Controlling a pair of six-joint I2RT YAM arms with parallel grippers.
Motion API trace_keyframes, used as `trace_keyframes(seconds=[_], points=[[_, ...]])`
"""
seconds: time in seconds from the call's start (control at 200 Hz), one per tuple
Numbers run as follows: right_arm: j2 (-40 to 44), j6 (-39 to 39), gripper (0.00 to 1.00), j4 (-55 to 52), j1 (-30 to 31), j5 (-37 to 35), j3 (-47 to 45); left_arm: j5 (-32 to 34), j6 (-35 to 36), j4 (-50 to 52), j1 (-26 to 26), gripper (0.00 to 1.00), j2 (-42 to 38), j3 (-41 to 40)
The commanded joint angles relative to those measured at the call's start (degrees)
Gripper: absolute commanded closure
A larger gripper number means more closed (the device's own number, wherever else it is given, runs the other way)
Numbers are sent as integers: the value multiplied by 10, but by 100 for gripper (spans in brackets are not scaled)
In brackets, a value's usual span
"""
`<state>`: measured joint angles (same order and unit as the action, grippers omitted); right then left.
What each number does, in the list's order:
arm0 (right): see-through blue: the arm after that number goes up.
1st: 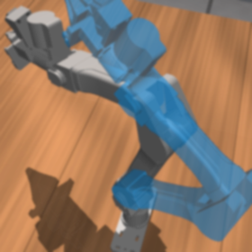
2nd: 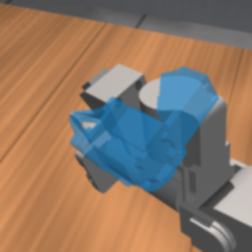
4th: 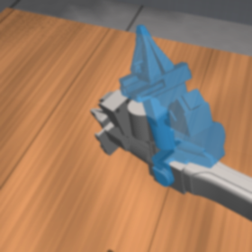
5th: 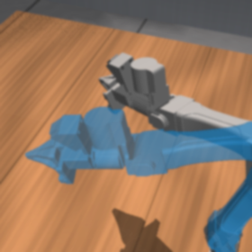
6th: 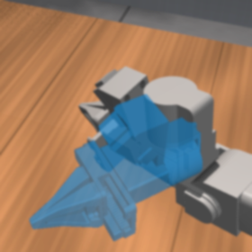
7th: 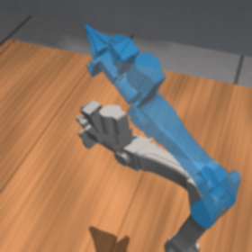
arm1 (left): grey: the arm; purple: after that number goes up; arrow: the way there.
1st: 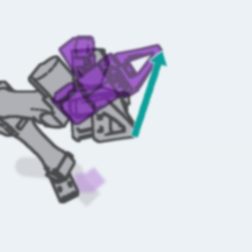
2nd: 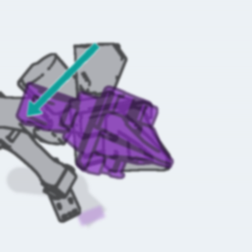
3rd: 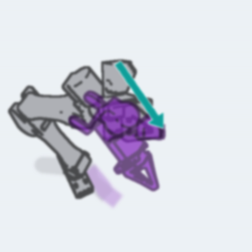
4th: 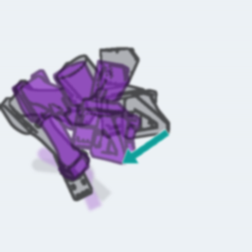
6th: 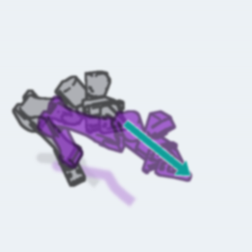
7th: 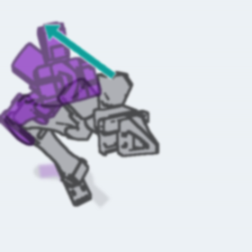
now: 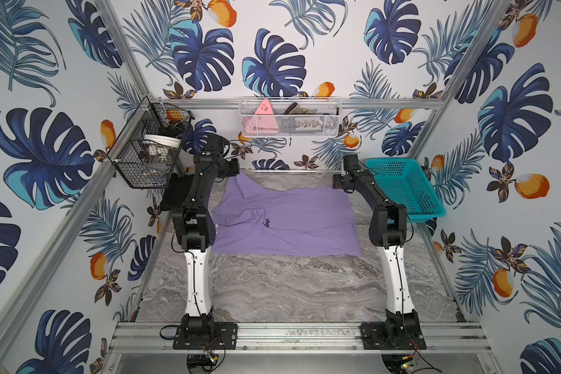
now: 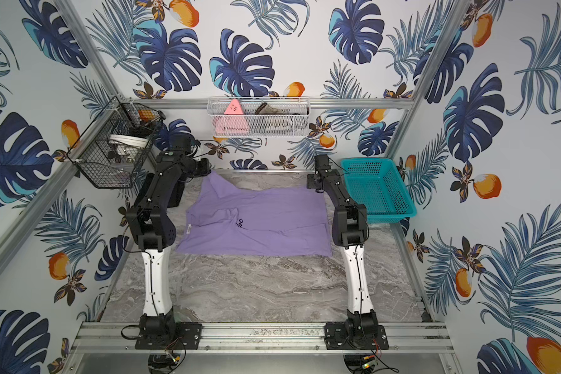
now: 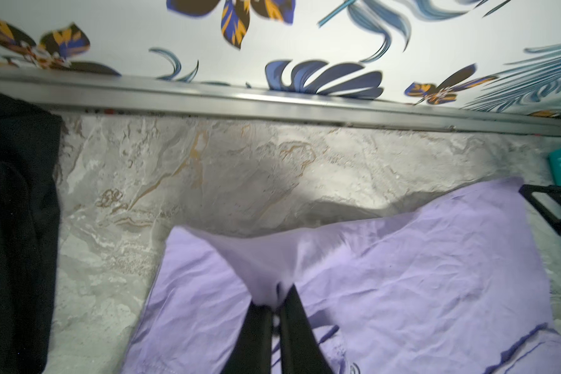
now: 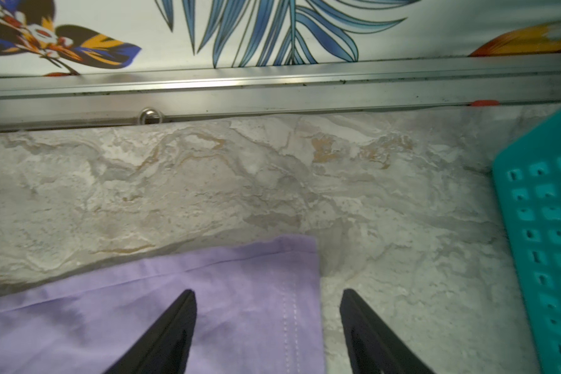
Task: Fold and stack t-shirts
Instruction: Fold the T-shirt.
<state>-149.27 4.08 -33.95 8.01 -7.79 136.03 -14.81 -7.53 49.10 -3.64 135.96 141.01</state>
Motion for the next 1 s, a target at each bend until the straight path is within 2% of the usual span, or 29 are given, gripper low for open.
trace_keyframes(seconds=[0.0,0.465,0.59,0.66,0.746,0.856,0.991], points=[[-5,6,26,-10,-9,13,5,-6,-9,-23,4,88,-11,5],[-54,16,24,-15,-20,39,61,11,5,-15,16,88,-44,-28],[-66,15,26,-16,-23,44,71,17,11,-12,16,88,-57,-40],[-73,13,39,-16,-25,53,77,21,14,-11,18,89,-61,-47],[-82,9,67,-16,-26,58,83,24,16,-9,18,89,-63,-52],[-90,6,99,-15,-26,67,90,28,20,-8,19,89,-68,-57],[-89,3,100,-15,-26,73,94,36,24,-6,20,89,-70,-63]])
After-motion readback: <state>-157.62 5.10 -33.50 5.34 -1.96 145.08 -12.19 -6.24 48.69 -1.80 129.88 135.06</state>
